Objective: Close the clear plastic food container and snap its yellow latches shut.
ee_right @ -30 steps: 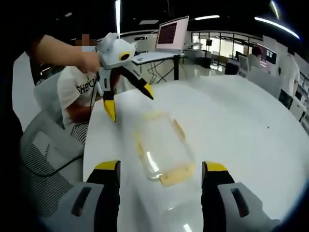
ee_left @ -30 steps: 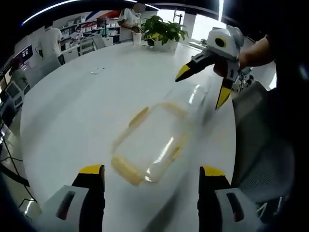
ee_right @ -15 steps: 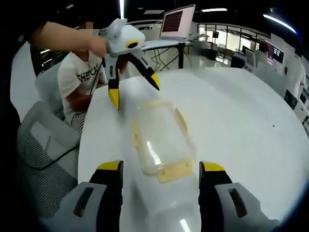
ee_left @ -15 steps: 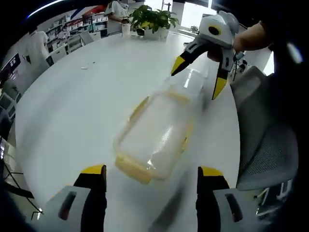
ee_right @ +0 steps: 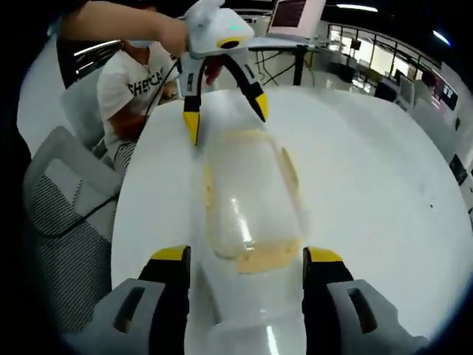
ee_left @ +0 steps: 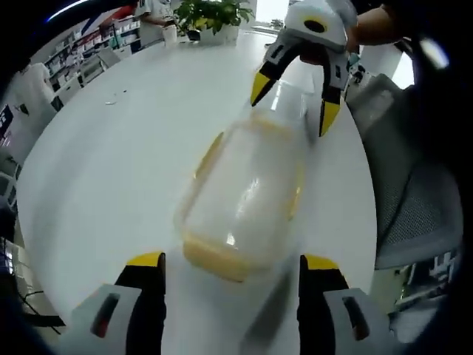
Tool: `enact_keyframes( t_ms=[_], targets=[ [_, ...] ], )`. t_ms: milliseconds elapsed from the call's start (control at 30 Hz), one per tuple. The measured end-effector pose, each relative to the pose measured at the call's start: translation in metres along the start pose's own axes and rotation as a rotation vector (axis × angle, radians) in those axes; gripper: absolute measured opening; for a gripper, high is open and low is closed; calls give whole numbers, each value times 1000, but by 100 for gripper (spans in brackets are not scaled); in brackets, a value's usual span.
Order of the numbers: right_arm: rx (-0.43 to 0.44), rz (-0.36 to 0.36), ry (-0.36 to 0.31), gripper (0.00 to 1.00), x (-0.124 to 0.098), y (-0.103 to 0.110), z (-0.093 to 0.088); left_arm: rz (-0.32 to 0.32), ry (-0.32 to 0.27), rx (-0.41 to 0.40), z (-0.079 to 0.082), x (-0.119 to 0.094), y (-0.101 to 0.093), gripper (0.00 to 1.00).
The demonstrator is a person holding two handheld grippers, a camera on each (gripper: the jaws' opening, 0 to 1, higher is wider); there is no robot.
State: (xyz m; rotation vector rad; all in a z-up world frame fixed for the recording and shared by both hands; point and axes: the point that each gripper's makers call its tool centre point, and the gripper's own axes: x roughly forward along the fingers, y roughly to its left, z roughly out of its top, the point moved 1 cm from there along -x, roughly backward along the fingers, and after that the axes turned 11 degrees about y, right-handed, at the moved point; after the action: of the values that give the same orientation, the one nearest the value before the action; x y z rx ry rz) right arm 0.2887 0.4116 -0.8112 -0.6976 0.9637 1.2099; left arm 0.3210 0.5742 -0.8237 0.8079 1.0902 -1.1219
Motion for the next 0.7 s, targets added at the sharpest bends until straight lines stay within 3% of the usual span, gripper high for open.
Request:
enact_keyframes(
  t_ms=[700],
  targets=[
    [-56,-12,132,53,12,-14,-12,-5,111,158,-2,7,11,59]
  ],
)
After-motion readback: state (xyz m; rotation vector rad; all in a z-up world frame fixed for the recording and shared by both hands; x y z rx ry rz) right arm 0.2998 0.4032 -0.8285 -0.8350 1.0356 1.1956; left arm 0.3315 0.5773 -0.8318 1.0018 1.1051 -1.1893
